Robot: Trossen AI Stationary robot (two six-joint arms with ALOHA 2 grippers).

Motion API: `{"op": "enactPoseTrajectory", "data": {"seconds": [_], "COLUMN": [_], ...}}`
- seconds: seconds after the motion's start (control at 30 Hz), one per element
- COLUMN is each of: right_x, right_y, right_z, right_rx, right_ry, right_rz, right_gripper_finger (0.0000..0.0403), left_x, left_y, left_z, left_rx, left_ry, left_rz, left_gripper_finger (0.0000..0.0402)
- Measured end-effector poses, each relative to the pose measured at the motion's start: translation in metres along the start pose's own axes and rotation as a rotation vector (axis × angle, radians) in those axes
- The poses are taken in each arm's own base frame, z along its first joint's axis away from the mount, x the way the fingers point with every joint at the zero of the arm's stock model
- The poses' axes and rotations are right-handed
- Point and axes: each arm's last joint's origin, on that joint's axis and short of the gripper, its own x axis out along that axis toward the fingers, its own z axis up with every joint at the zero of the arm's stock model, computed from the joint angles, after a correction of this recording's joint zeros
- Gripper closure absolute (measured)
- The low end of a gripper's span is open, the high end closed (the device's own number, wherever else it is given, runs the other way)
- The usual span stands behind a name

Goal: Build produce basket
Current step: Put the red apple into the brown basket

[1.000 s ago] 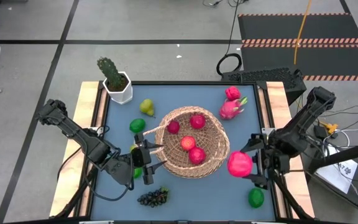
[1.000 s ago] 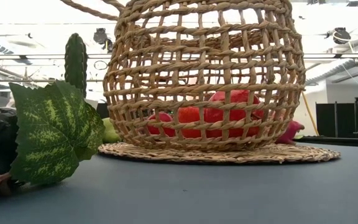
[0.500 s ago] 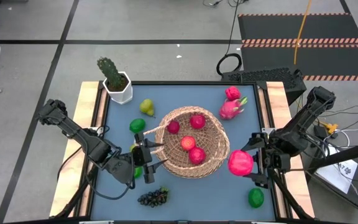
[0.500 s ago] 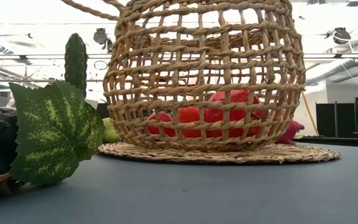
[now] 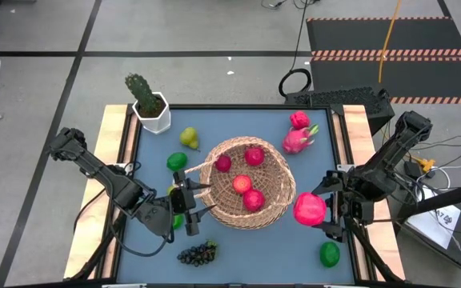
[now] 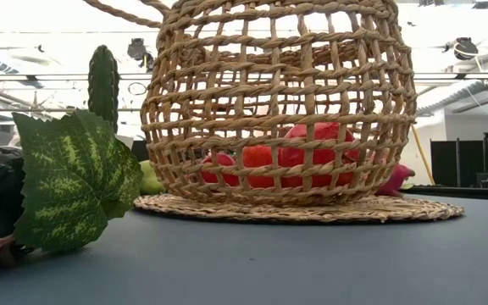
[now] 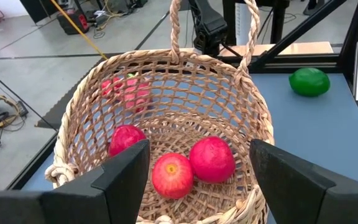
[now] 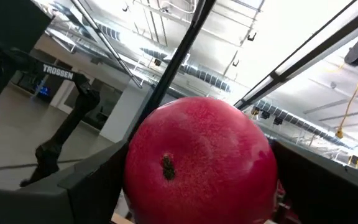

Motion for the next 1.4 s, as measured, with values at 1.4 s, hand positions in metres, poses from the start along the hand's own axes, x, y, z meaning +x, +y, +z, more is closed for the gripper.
{"op": "enactPoseTrajectory", "data": {"seconds": [1.4], "right_x": [0.0001], "right_y": [0.0003], "right_z": [-0.0003], "right_rx": [-0.577], "right_ry": [0.001], "right_rz": [0.003], "right_gripper_finger": [0.0025], "left_x": [-0.0001], "left_y": [0.0001], "left_z": [0.0001], "left_rx": [-0.009], "left_ry": [0.0], "left_rz": [0.0], "left_gripper_finger": [0.0128]}}
